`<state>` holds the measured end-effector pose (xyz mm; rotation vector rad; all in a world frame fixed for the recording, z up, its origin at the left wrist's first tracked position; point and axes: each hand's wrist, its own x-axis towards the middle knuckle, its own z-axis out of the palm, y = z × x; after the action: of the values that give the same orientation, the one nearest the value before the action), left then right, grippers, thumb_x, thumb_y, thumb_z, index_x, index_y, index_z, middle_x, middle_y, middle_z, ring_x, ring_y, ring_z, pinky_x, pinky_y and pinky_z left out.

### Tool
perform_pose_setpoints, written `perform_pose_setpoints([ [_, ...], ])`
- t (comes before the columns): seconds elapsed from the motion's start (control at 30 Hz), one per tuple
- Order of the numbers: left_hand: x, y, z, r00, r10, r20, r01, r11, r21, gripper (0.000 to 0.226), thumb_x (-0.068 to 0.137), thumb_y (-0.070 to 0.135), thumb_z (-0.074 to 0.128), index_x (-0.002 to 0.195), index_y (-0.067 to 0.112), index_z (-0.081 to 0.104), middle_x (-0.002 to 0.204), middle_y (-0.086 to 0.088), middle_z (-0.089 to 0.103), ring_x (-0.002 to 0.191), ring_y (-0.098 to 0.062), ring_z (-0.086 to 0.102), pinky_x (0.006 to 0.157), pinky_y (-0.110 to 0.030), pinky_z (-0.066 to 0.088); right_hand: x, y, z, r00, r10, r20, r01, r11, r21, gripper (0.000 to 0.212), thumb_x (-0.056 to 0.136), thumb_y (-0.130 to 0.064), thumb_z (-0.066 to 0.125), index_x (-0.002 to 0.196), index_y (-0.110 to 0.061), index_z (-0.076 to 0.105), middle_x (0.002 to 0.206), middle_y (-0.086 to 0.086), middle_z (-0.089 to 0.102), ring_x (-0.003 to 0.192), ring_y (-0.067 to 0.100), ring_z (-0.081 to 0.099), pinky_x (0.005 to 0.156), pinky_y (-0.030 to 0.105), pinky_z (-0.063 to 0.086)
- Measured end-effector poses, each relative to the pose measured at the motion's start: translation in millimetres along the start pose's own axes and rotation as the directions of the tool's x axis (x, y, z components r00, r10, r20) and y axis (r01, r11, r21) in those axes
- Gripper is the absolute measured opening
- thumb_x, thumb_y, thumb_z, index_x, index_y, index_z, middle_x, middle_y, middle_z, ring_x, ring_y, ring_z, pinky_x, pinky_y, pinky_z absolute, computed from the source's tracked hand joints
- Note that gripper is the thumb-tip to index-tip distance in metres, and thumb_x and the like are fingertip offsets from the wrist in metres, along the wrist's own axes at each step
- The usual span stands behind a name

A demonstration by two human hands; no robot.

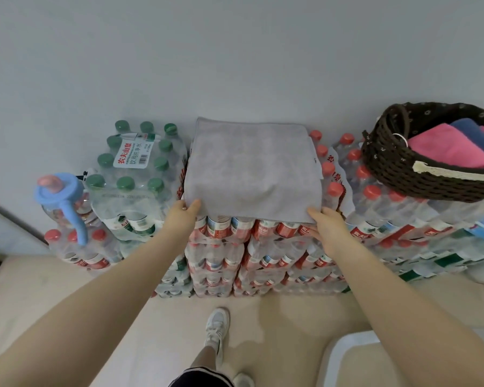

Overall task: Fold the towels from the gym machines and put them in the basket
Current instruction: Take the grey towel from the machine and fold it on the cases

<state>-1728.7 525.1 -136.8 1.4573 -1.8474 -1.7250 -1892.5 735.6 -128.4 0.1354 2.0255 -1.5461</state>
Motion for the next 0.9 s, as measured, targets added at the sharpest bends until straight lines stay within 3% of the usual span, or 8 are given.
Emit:
perform_pose_setpoints([
  [0.13,0.9,2.1,5.3,0.990,-0.128,0.055,0.138,0.954,-0.267,0.042,0.093,0.031,0.052,0.127,0.008,0.043,0.115,-0.005,0.053,0.099,-0.024,0.055,0.087,-0.037,0.046,-8.9,-3.6,-12.0,1.000,0.001,-0.016,0.000,0.995,0.097,0.008,0.093,-0.014,0.052,0.087,-0.013,0.057,0.112,0.010,0.057,0.100,0.023,0.056,0.084,0.030,0.049],
  [0.27,-4.0,4.3,8.8,0.959,-0.198,0.205,0.276,0.825,-0.493,0.042,0.090,0.020,0.057,0.127,0.008,0.043,0.116,-0.007,0.053,0.102,-0.023,0.053,0.089,-0.036,0.045,-18.3,-8.4,-26.1,0.999,-0.036,0.007,0.036,0.995,0.092,0.012,0.092,-0.012,0.054,0.080,-0.014,0.055,0.087,0.005,0.059,0.070,0.016,0.056,0.062,0.023,0.048],
  [0.37,-6.9,7.8,9.4,0.965,-0.178,0.192,0.258,0.770,-0.584,0.035,0.091,0.016,0.055,0.122,0.009,0.043,0.109,-0.005,0.055,0.096,-0.021,0.055,0.082,-0.034,0.049,-21.6,-8.8,-34.3,0.999,-0.039,0.001,0.039,0.998,0.050,0.013,0.091,-0.011,0.054,0.079,-0.013,0.055,0.073,0.004,0.057,0.054,0.011,0.054,0.048,0.018,0.048],
  [0.43,-11.2,9.3,8.7,0.977,-0.162,0.140,0.213,0.817,-0.535,0.024,0.091,0.017,0.055,0.112,0.009,0.045,0.093,-0.004,0.056,0.080,-0.017,0.055,0.066,-0.029,0.049,-22.4,-9.0,-37.9,0.999,-0.048,-0.016,0.048,0.998,0.039,0.008,0.091,-0.012,0.055,0.083,-0.011,0.055,0.069,0.005,0.056,0.043,0.007,0.052,0.041,0.016,0.045],
  [0.53,-16.1,3.8,4.9,0.996,-0.088,-0.003,0.082,0.940,-0.332,0.019,0.093,0.020,0.052,0.107,0.009,0.046,0.086,-0.005,0.053,0.067,-0.015,0.051,0.064,-0.029,0.047,-27.0,-8.1,-41.5,0.994,-0.094,-0.053,0.095,0.995,0.022,0.015,0.091,-0.009,0.054,0.103,-0.012,0.047,0.070,0.006,0.053,0.047,0.011,0.047,0.043,0.022,0.039],
  [0.63,-28.7,1.7,-0.9,0.992,0.070,-0.102,-0.092,0.968,-0.235,0.007,0.096,0.016,0.044,0.100,0.018,0.040,0.080,-0.003,0.048,0.061,-0.014,0.045,0.058,-0.029,0.044,-37.8,-4.1,-46.5,0.981,-0.196,-0.003,0.196,0.980,0.039,0.018,0.090,-0.001,0.046,0.089,-0.018,0.049,0.068,0.006,0.048,0.047,0.012,0.041,0.044,0.022,0.032],
  [0.8,-48.1,13.5,-15.1,0.974,0.214,0.070,-0.207,0.973,-0.099,0.041,0.090,-0.004,0.030,0.071,0.018,0.058,0.080,-0.002,0.049,0.062,-0.015,0.043,0.057,-0.025,0.039,-53.5,-7.0,-52.8,0.961,-0.272,0.056,0.258,0.948,0.187,0.031,0.086,0.006,0.035,0.072,-0.008,0.059,0.072,0.007,0.057,0.053,0.014,0.054,0.046,0.019,0.045],
  [0.9,-56.8,30.0,-30.6,0.943,0.224,0.245,-0.258,0.959,0.120,0.033,0.083,-0.008,0.042,0.089,0.018,0.062,0.073,-0.001,0.048,0.061,-0.015,0.039,0.056,-0.021,0.033,-54.9,-19.1,-55.6,0.930,-0.324,0.174,0.283,0.933,0.223,0.033,0.087,0.005,0.034,0.088,-0.013,0.061,0.081,-0.002,0.071,0.075,0.010,0.068,0.067,0.021,0.052],
])
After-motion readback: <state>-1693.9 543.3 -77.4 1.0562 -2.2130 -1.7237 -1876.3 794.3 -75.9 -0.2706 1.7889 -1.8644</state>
